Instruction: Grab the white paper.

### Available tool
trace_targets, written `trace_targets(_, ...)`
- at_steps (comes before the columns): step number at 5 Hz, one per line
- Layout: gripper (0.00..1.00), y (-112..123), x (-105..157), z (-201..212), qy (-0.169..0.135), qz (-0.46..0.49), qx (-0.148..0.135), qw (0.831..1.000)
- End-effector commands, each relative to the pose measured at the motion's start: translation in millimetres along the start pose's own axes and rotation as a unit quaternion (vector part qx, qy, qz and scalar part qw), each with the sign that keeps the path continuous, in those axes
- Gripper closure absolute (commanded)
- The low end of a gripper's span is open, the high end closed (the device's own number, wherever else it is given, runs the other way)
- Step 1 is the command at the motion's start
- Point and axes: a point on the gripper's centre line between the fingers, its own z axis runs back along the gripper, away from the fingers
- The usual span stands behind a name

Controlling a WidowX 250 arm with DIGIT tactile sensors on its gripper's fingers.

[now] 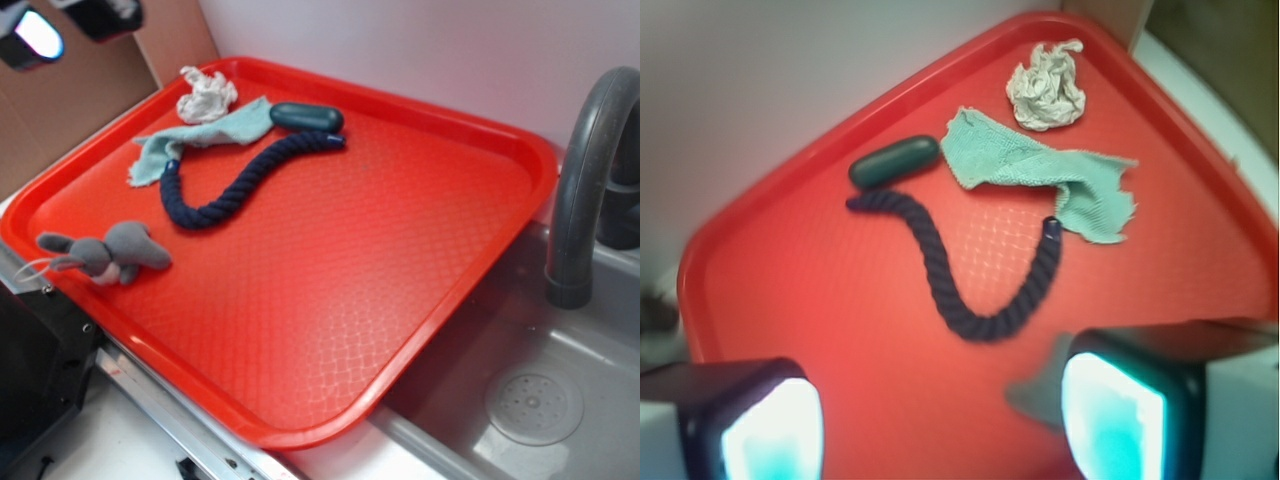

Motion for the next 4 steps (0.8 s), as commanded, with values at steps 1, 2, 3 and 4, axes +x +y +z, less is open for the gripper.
trace_targets(1,0.00,44.0,99.2,-62.8,-0.060,0.163,0.075,0.982)
trace_targets(2,0.00,56.5,127.4,-85.7,-0.081,0.183,0.104,0.974)
trace_targets(3,0.00,58.3,141.4,-105.5,-0.090,0.171,0.112,0.975)
trace_targets(4,0.00,61.4,150.7,-123.4,-0.088,0.149,0.128,0.977)
